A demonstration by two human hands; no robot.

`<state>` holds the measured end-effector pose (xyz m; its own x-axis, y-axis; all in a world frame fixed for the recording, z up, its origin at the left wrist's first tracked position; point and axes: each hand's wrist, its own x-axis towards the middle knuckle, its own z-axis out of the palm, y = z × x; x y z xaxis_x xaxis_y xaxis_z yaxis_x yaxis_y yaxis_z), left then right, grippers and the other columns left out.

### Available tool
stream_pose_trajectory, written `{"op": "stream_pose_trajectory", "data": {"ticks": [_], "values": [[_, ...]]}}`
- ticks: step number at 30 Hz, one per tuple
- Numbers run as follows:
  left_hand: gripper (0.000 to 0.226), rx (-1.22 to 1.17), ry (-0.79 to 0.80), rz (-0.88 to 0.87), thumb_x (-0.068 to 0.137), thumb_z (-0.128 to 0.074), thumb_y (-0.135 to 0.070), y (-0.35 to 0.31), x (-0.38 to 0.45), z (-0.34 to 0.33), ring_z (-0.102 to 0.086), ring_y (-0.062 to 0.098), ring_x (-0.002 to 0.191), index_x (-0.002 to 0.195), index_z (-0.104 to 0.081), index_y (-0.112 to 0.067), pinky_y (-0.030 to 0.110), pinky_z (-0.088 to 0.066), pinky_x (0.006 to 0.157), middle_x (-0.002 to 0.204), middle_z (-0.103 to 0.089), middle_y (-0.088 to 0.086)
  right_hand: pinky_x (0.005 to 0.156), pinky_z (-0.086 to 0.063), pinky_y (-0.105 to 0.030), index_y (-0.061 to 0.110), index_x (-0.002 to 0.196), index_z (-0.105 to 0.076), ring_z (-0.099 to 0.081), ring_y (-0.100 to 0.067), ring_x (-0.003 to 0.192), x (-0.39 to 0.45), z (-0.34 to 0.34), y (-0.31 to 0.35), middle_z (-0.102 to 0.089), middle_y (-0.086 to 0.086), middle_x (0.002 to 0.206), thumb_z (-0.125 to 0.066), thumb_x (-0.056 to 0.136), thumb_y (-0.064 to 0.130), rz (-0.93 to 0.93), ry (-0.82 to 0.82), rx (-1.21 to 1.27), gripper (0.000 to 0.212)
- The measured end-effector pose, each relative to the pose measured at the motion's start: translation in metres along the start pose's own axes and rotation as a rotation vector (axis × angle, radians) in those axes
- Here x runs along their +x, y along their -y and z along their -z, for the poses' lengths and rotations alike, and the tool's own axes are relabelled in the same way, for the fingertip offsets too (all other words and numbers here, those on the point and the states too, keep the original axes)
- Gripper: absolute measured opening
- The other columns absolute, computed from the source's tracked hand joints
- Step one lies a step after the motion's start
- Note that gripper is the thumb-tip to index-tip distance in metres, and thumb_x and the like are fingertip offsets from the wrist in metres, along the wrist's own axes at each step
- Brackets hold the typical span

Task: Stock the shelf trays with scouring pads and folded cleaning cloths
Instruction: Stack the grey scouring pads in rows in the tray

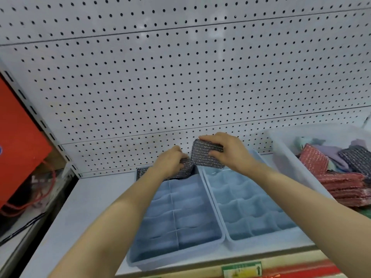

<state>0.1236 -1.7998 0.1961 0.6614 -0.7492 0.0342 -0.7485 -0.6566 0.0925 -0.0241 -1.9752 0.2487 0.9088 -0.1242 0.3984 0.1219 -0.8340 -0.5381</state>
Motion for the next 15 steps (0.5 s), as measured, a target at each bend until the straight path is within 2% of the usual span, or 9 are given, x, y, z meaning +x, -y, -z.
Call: {"op": "stream_pose_trajectory", "data": {"ticks": [2, 6, 9, 12, 15], "values": [[0.031, -0.089, -0.044, -0.006, 0.089, -0.061, -0.015, 0.000, 0.003, -0.008, -0.059, 0.025, 0.102, 0.119, -0.063, -0.021, 0.037, -0.048, 0.084, 0.116, -0.058, 0.002, 0.081, -0.044, -0.024, 0.031, 0.127, -0.060, -0.054, -0.009, 0.086, 0.002, -0.002, 0.001, -0.059, 0.009, 0.096, -0.070, 0.081, 0.009, -0.003, 0.003, 0.002, 0.053], [0.023, -0.169, -0.065, -0.039, 0.094, -0.057, -0.015, 0.007, 0.005, -0.013, -0.057, 0.024, 0.096, 0.115, -0.049, -0.016, 0.036, -0.045, 0.078, 0.113, -0.056, 0.002, 0.088, -0.048, -0.031, 0.031, 0.127, -0.060, -0.059, -0.014, 0.093, 0.002, -0.008, -0.001, -0.065, 0.003, 0.103, -0.071, 0.080, 0.008, -0.010, 0.006, 0.042, 0.053], [0.026, -0.120, 0.002, -0.071, 0.096, -0.052, -0.020, 0.011, 0.007, -0.017, -0.055, 0.026, 0.088, 0.120, -0.043, -0.012, 0.039, -0.045, 0.073, 0.113, -0.052, 0.005, 0.090, -0.048, -0.033, 0.032, 0.127, -0.060, -0.059, -0.014, 0.095, 0.004, -0.014, -0.003, -0.065, 0.002, 0.104, -0.071, 0.080, 0.008, -0.031, 0.020, 0.066, 0.054], [0.024, 0.005, 0.049, -0.094, 0.097, -0.046, -0.017, 0.010, 0.009, -0.028, -0.049, 0.028, 0.077, 0.118, -0.042, -0.007, 0.039, -0.038, 0.066, 0.097, -0.056, 0.011, 0.090, -0.048, -0.034, 0.034, 0.127, -0.059, -0.059, -0.014, 0.094, 0.009, -0.020, -0.004, -0.064, 0.003, 0.104, -0.070, 0.081, 0.009, -0.044, 0.044, 0.042, 0.054], [0.037, 0.023, 0.030, -0.100, 0.098, -0.050, -0.029, 0.017, 0.014, -0.039, -0.050, 0.028, 0.086, 0.127, -0.042, -0.007, 0.038, -0.042, 0.078, 0.108, -0.056, 0.011, 0.089, -0.048, -0.033, 0.032, 0.127, -0.060, -0.058, -0.013, 0.092, 0.012, -0.025, -0.007, -0.064, 0.004, 0.102, -0.070, 0.081, 0.009, -0.045, 0.055, 0.050, 0.053]]}}
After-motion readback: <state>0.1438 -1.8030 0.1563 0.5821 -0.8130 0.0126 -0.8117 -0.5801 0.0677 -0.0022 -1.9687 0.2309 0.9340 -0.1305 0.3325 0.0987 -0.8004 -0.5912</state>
